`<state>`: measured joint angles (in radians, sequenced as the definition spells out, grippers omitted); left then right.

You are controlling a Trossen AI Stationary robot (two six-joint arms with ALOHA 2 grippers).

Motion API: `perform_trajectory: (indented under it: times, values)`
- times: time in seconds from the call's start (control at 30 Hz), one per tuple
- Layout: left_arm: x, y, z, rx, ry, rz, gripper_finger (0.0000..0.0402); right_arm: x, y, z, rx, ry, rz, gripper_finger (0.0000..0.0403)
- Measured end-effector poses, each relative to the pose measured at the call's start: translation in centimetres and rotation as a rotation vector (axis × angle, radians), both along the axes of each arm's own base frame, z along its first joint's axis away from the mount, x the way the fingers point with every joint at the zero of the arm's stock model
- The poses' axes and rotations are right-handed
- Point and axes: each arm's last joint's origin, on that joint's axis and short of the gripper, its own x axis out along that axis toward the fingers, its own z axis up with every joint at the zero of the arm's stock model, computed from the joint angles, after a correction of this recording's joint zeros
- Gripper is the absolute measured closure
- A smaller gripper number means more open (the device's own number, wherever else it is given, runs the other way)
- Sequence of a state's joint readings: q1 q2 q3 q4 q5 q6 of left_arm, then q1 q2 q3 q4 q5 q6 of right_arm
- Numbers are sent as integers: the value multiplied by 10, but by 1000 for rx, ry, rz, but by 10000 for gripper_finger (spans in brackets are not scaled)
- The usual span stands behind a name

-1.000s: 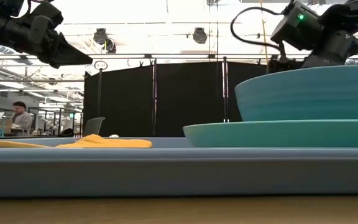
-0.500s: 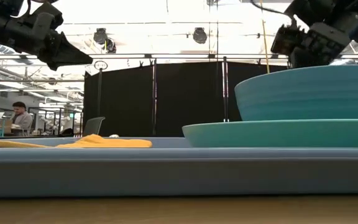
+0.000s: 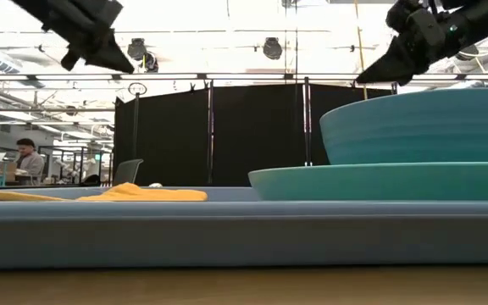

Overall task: Set up tray
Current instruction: Put the pink cup on the blue serving tray to the top left of the light green plate

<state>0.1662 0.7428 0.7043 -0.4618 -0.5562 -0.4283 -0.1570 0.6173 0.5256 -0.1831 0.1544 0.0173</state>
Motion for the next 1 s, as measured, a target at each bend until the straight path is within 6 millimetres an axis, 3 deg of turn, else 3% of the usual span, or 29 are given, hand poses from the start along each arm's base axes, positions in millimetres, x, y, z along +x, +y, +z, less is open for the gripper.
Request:
perform_trajectory:
  times: [0.27, 0.4, 0.57, 0.73, 1.0]
  values:
    - [65, 30, 2, -240, 237, 123, 388, -4, 3, -16, 0, -98, 55, 401]
    - [95, 45, -2, -275, 344, 147, 376, -6, 3, -29, -6, -119, 55, 400]
    - [124, 60, 1, -290, 368, 172, 336, -8, 4, -29, 2, -123, 80, 400]
    - [136, 72, -16, -421, 437, 207, 272, -7, 8, -29, 43, -128, 220, 399]
    - [138, 108, -63, -659, 553, 411, 201, -7, 9, -29, 45, -132, 256, 399]
